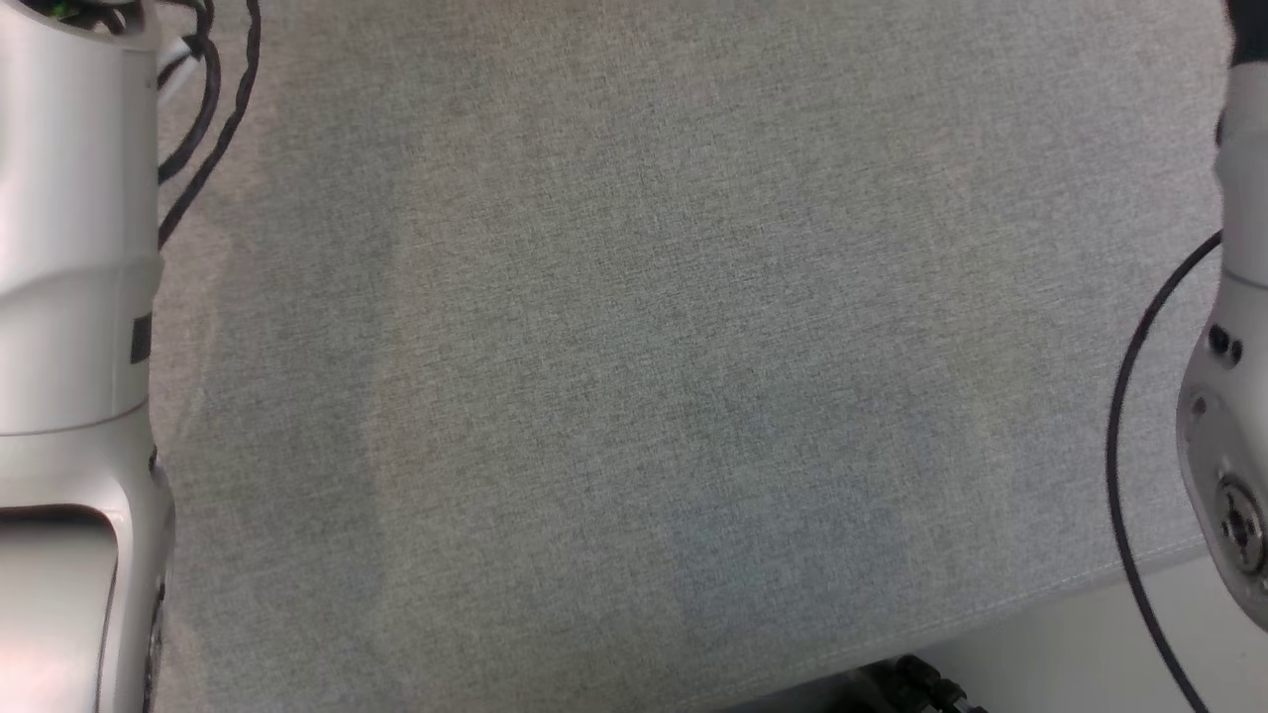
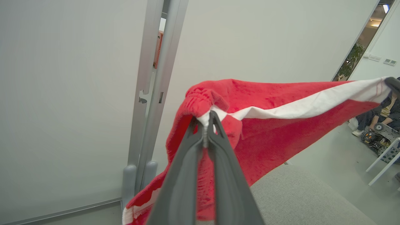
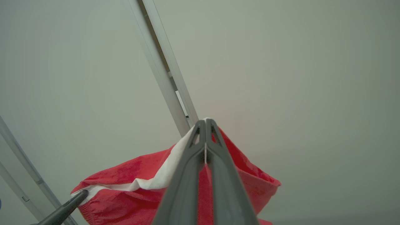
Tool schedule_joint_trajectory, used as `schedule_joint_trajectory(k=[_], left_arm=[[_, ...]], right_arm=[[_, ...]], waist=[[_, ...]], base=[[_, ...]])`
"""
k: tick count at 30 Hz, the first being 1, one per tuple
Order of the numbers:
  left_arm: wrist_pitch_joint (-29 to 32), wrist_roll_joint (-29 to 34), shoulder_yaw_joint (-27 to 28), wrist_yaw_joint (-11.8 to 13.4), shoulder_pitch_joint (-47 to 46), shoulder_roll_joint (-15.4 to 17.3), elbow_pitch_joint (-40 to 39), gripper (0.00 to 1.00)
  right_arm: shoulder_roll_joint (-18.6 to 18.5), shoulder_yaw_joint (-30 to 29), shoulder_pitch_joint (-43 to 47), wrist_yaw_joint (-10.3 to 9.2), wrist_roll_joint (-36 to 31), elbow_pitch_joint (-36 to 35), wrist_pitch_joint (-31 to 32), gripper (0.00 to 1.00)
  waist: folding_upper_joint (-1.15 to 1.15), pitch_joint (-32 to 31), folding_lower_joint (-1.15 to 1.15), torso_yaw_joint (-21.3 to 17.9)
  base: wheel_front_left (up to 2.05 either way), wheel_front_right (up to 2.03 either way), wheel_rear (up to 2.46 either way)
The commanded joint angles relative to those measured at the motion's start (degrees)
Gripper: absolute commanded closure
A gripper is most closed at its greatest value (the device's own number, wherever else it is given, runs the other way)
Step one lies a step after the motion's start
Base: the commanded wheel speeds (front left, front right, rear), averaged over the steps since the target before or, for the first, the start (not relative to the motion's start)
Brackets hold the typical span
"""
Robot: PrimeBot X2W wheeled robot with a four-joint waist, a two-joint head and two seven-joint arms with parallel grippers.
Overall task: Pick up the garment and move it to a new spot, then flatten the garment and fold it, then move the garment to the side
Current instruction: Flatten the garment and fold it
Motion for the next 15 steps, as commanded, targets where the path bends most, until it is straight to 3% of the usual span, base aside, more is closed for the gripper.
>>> schedule_joint_trajectory(k=[1, 3, 6, 10, 15], left_arm=[[-2.03, -0.28, -0.29, -0.64, 1.66, 0.37, 2.80, 1.00], [-5.01, -2.00, -0.60, -1.11, 4.13, 0.28, 6.62, 1.00], [-8.58, -3.22, -4.13, -1.45, 9.76, 1.01, 8.96, 1.00], [-12.09, -7.07, -10.85, -1.48, 21.28, 3.58, 5.72, 1.00], [-16.27, -12.29, -14.41, -1.47, 36.27, 7.70, -2.22, 1.00]], right_arm=[[-0.15, 1.57, 2.53, 0.00, 1.21, 0.95, -1.33, 1.00], [-1.16, 4.69, 6.43, 0.00, 2.97, 1.40, -3.22, 1.00], [-5.48, 10.36, 14.84, 0.00, 4.22, -0.26, -7.30, 1.00], [-11.18, 15.81, 28.53, 0.00, 9.07, -4.73, -11.72, 1.00], [-17.64, 18.15, 43.66, 0.00, 13.85, -10.98, -15.64, 1.00]], waist=[[0.00, 4.52, -0.02, -1.68], [0.00, 4.00, -0.02, -2.04], [0.00, 2.13, -0.02, -1.91], [0.00, -1.38, -0.02, -1.33], [0.00, -6.83, -0.02, -1.13]], base=[[0.00, 0.00, 0.00], [0.00, 0.00, 0.00], [0.00, 0.00, 0.00], [0.00, 0.00, 0.00], [0.00, 0.00, 0.00]])
